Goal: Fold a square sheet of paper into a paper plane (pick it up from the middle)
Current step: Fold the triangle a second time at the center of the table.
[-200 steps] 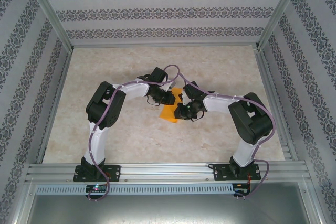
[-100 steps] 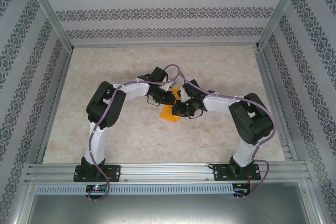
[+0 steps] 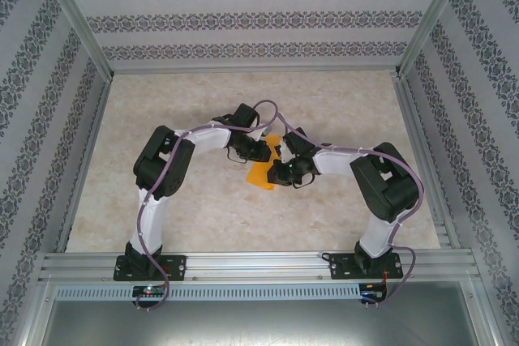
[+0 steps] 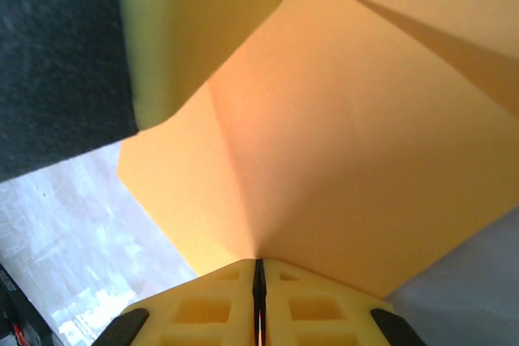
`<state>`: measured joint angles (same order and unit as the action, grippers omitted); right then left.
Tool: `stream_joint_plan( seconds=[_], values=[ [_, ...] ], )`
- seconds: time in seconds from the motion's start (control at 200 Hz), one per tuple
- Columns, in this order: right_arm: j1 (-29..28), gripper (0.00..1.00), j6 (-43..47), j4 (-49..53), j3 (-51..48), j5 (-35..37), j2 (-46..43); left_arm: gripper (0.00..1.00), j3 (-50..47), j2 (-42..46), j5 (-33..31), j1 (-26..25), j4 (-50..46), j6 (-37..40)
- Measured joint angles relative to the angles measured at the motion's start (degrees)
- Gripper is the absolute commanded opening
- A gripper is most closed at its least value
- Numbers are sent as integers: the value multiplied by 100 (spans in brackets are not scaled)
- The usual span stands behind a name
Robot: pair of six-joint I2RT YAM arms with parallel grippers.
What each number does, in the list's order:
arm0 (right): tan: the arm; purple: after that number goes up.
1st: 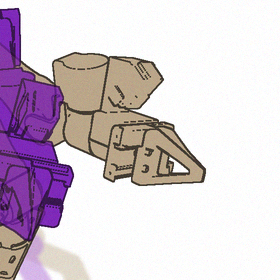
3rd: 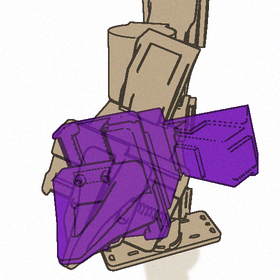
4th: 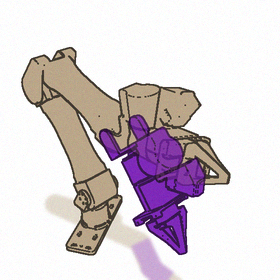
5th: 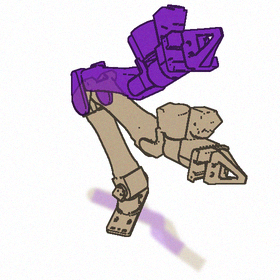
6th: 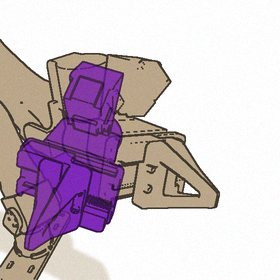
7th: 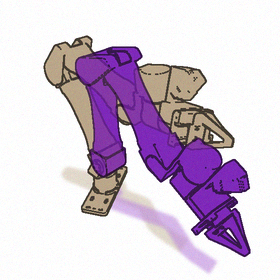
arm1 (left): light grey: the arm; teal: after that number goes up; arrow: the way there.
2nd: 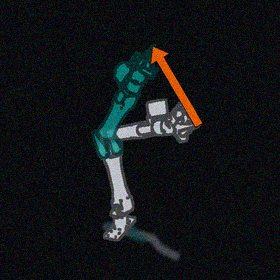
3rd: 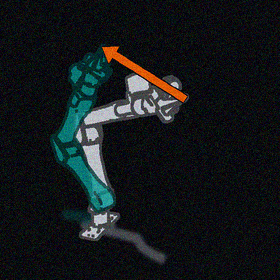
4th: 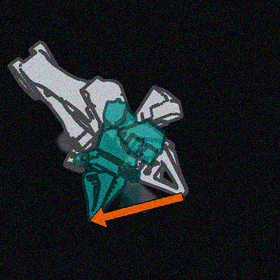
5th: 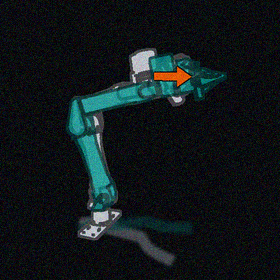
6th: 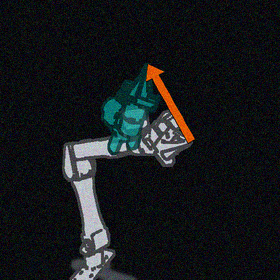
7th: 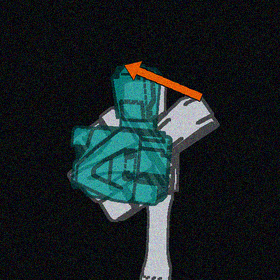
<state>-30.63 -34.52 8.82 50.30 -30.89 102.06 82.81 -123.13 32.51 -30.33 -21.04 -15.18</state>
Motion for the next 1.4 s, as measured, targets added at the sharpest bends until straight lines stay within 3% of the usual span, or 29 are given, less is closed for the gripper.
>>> stream_joint_plan(
  seconds=[0.664,1.014,1.399],
  values=[
    [-291,10,13,-107,-612,452,-592,22,105,-44,0,0,-129,39],
    [-234,11,-361,114,-726,162,-1043,22,118,-44,7,0,-151,48],
    [-136,12,-610,-481,-367,-7,-496,22,136,-44,26,0,-168,48]
  ],
)
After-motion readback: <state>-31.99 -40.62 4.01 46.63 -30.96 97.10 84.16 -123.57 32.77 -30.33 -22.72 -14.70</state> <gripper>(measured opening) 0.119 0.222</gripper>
